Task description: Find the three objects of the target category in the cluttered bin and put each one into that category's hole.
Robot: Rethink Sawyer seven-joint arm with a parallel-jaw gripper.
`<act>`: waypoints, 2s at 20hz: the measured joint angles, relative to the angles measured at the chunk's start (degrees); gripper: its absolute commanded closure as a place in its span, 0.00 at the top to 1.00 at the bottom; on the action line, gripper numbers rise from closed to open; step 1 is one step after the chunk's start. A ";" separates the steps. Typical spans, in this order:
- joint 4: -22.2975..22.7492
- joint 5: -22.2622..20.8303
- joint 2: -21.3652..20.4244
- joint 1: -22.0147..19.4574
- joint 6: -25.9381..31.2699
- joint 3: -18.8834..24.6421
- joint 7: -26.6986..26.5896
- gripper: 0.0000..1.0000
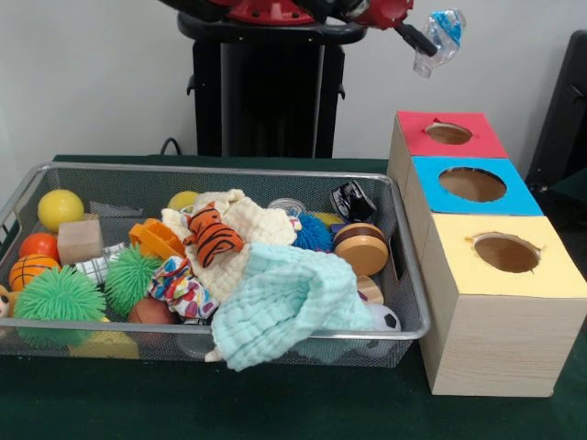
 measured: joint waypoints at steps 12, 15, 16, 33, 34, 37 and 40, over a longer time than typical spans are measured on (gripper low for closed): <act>-0.46 -5.48 4.61 5.32 -14.14 -0.97 0.00 0.00; -0.96 -7.34 5.71 7.21 -15.86 -1.74 0.00 0.00; -1.13 -7.83 6.00 7.66 -16.15 -1.97 0.00 0.00; -2.83 -14.56 5.32 9.70 -16.37 -5.11 0.00 0.00; -3.00 -14.75 5.32 9.70 -16.37 -5.12 0.00 0.00; -3.89 -15.40 5.32 9.70 -16.37 -5.13 0.00 0.00; -5.00 -15.85 5.32 9.72 -16.38 -5.30 0.00 0.00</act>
